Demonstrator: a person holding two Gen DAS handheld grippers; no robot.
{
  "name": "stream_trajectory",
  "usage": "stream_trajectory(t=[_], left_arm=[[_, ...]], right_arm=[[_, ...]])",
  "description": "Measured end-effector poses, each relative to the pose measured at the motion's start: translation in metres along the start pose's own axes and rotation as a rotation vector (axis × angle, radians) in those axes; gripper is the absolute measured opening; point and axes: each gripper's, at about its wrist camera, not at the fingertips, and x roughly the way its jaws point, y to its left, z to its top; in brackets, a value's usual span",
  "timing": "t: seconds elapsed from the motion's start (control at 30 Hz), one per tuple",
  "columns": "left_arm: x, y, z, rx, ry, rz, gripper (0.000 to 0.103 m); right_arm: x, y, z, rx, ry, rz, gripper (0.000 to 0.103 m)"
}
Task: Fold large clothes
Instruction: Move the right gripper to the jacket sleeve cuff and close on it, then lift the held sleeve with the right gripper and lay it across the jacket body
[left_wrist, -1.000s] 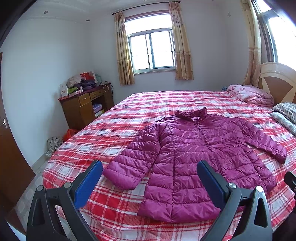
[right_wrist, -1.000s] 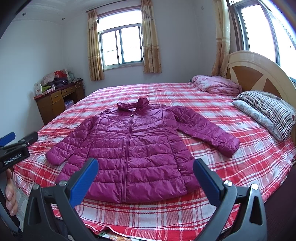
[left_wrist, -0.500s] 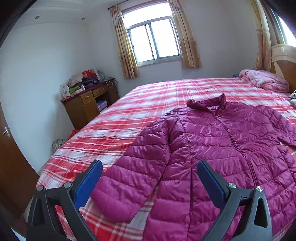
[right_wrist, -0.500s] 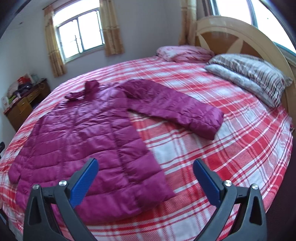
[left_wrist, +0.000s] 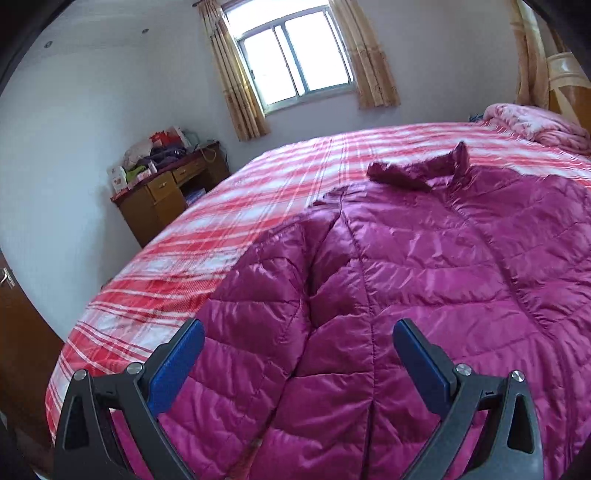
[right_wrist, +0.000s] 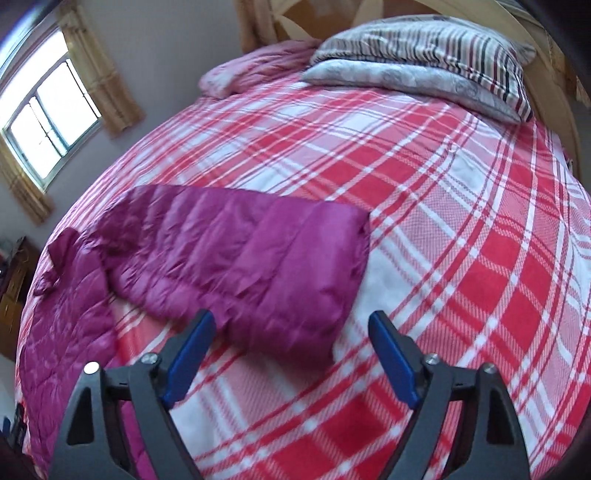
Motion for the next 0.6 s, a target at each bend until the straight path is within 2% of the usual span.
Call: stream_trajectory(t=[0.1,0.17,0.2,0.23,0.3,0.4,0.6], left_arm=[[0.017,0.000,-0.004,-0.012,0.036,0.009,0.102],[0.024,0.003,-0.006,-0.022,0.042,0.008,0.102],[0.026,0.005,-0.007,-0.026,0.046,0.008,0.102],[0.029,0.006,-0.006,-0.030,0.053,0.002,0.102],[0.030,0.010,-0.004,-0.046,0.068,-0.015,0.102],[0.025,0.020,0.000,-0.068,0.062,-0.011,0.102],[0.014,0.040,0.009,-0.106,0.042,-0.019,0.102]], right_arm=[[0.012,-0.003,0.004,0.005,0.018,0.009,0.071],[0.011,0.000,0.004,-0.029,-0.001,0.013,0.060],[0.011,0.000,0.005,-0.046,-0.001,0.030,0.041],[0.011,0.001,0.005,-0.056,0.000,0.044,0.029],[0.011,0.001,0.005,-0.064,-0.004,0.061,0.021],[0.004,0.002,0.007,-0.085,-0.040,0.038,0.016],[-0.017,0.005,0.025,-0.113,-0.122,-0.020,0.014]])
